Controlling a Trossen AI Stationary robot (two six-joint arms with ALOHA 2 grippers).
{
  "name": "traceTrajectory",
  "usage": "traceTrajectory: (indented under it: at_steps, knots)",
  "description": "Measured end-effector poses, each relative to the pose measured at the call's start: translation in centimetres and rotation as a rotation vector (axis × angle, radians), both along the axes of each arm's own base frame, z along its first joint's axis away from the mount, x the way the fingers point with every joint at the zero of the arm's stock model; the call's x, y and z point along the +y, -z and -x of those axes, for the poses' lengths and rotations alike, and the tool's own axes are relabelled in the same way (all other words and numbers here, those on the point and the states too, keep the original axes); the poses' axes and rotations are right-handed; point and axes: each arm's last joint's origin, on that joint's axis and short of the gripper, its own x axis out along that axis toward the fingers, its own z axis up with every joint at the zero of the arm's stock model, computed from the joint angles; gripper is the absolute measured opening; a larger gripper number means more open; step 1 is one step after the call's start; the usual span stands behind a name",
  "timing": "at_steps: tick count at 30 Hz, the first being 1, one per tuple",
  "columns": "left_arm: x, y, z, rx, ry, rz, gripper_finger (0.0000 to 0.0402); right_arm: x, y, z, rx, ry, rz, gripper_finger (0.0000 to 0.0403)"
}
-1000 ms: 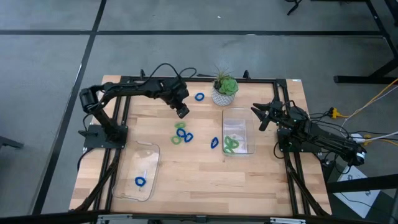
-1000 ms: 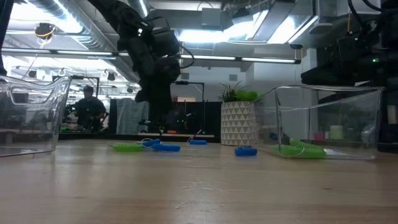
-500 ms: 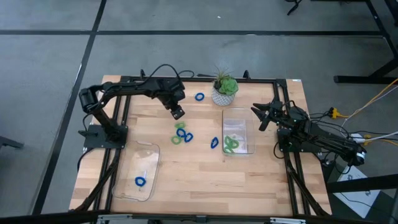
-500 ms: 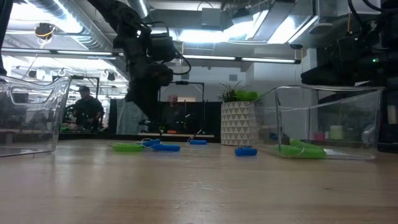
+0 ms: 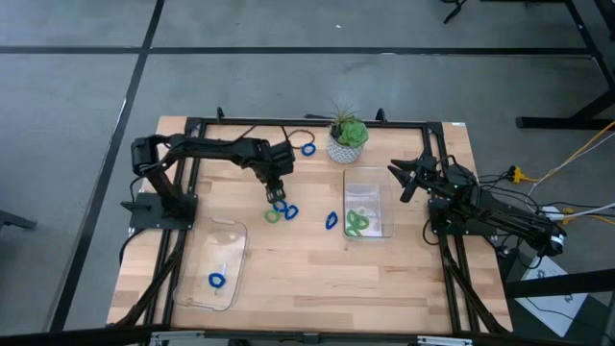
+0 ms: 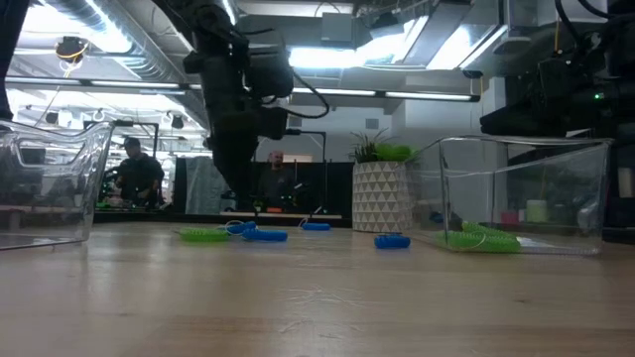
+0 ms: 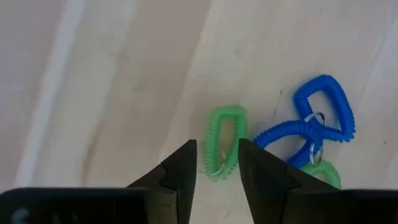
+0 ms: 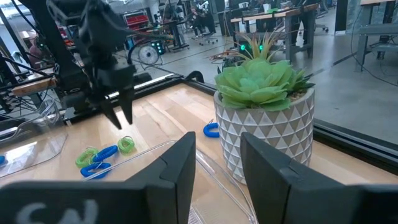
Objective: Sort spring keychains
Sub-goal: Put the green spring keychain into the top transparent bin
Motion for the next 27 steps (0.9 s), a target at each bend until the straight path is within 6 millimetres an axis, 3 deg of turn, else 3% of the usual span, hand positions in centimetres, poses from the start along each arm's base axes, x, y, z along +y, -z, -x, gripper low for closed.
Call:
traceTrajectory:
  at_steps: [10,19,27]
  knots:
    - [-1.0,4.2,-1.4,0.158,0.063,-0.098,0.0114,0.0,0.0,0.0,0.0,0.0,0.0,0.0126]
    - [-1.0,5.1,-1.6,0.175,0.038,-0.076,0.0109,0.0,0.0,0.0,0.0,0.0,0.0,0.0126]
    - [-1.1,5.0,-1.6,0.155,0.044,-0.036,0.0023,0.0,0.0,0.0,0.0,0.0,0.0,0.0126]
